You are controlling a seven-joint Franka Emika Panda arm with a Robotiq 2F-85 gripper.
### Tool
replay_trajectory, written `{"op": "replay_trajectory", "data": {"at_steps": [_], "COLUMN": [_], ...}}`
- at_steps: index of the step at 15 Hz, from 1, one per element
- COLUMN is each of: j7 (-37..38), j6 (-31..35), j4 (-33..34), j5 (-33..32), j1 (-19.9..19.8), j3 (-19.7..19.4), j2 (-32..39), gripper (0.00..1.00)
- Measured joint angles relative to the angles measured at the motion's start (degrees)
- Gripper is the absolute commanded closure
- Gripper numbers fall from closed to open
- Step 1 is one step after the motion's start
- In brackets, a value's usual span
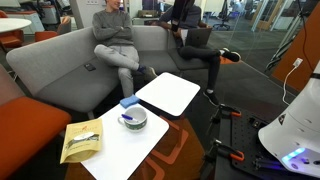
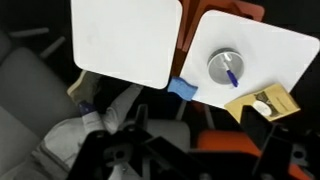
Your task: Remove the marker from the mug and place it on the table on the right
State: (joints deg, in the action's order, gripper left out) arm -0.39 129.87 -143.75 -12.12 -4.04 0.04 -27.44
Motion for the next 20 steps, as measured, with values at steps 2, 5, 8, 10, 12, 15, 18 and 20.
{"op": "replay_trajectory", "data": {"at_steps": [2, 5, 8, 10, 12, 15, 18, 20], "j7": [-2.71, -7.69, -12.43, -15.33, -19.03, -23.81, -24.29, -24.28], "j6": [4.07, 8.71, 10.63, 12.12, 12.31, 12.23, 11.88, 11.87], "j4": [0.38, 2.22, 5.27, 7.72, 10.59, 14.61, 15.65, 15.65], "j5": [0.42, 3.49, 6.42, 6.71, 7.08, 7.24, 7.24, 7.18], "j1": [2.89, 6.54, 7.49, 6.96, 6.03, 5.1, 5.08, 5.07], "j3": [0.06, 0.05, 0.02, -0.1, -0.09, 0.43, 0.7, 0.72], "j2": [5.07, 14.22, 23.36, 29.53, 35.08, 40.72, 41.42, 41.44], "gripper": [0.0, 0.0, 0.0, 0.0, 0.0, 0.0, 0.0, 0.0]}}
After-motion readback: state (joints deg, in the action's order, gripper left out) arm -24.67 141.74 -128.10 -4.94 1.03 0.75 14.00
